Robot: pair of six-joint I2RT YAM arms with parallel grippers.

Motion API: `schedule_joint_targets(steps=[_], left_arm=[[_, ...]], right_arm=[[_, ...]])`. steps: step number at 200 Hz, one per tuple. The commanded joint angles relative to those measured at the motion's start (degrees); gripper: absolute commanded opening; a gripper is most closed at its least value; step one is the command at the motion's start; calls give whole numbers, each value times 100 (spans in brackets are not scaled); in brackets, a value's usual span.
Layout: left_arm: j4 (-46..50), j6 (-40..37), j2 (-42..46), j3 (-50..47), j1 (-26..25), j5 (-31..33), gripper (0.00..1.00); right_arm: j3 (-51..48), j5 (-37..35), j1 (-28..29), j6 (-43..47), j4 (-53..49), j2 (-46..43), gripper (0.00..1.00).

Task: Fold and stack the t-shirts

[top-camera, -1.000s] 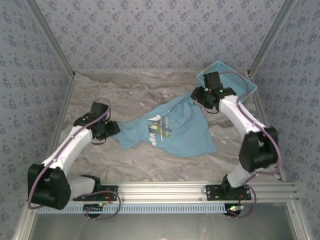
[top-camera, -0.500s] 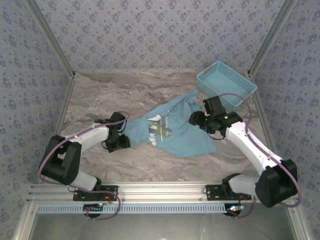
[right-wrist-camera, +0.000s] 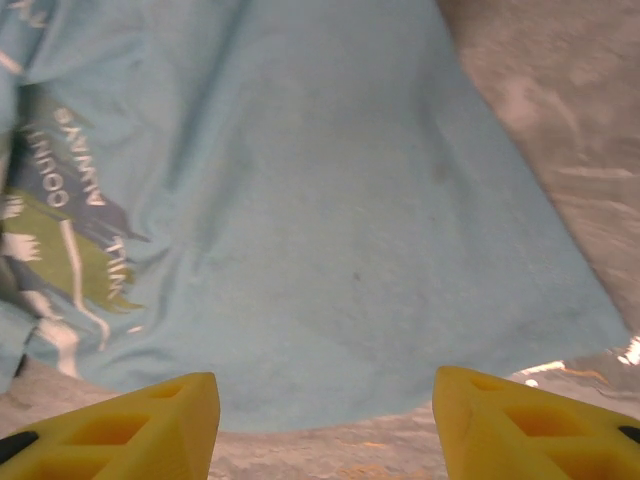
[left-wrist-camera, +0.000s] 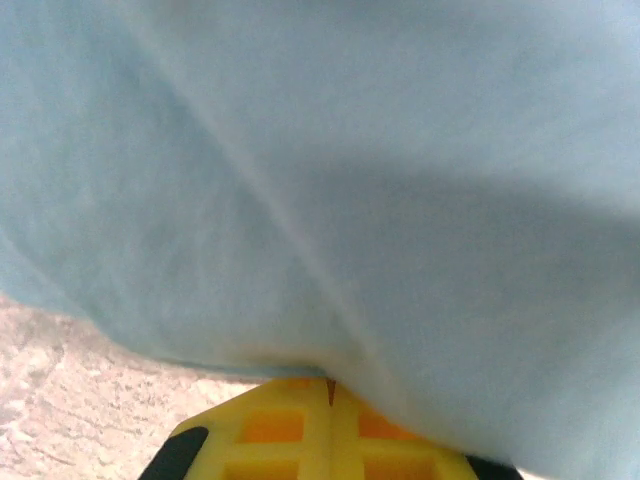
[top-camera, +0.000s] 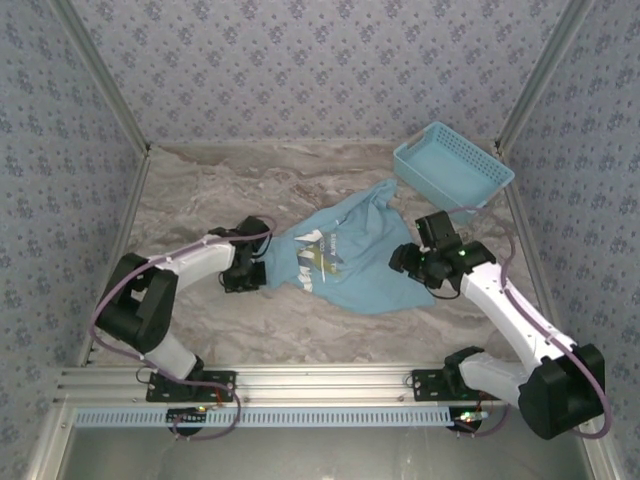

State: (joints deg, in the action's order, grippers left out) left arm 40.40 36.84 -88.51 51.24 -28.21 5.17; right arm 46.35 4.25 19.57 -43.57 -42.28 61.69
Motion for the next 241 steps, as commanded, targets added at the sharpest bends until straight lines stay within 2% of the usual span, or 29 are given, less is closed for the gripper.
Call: schedule_joint_targets(steps=[1,26,54,90,112,140,162,192,241], left_arm=[[480,355,981,337,237,507,0],[718,493,1693,771,824,48,0],[847,479,1821,1556,1315,-334,0],[999,522,2008,2387,1421,-201,0],[880,549,2339,2595,1432,-90,0],[471,453,2879,2441,1437,-74,0],[378,381,3081,2228,1435,-490,0],[379,526,3544,1735,1432,-966,0],[520,527,4276,824,1421,-2611,0]], right_arm=[[-221,-61,-237,-114,-274,-102,57],[-259,-4,-440,-81,-77,12,56],[-68,24,-525,-1,144,414,55],[231,-6,-728,45,478,989,55],[805,-163,-762,12,754,1575,55],[1678,-523,-742,-155,1344,2579,56],[2371,-605,-677,-362,2168,3430,58],[3598,-811,-449,-192,2632,4641,59],[4813,-887,-119,698,2752,5948,63]])
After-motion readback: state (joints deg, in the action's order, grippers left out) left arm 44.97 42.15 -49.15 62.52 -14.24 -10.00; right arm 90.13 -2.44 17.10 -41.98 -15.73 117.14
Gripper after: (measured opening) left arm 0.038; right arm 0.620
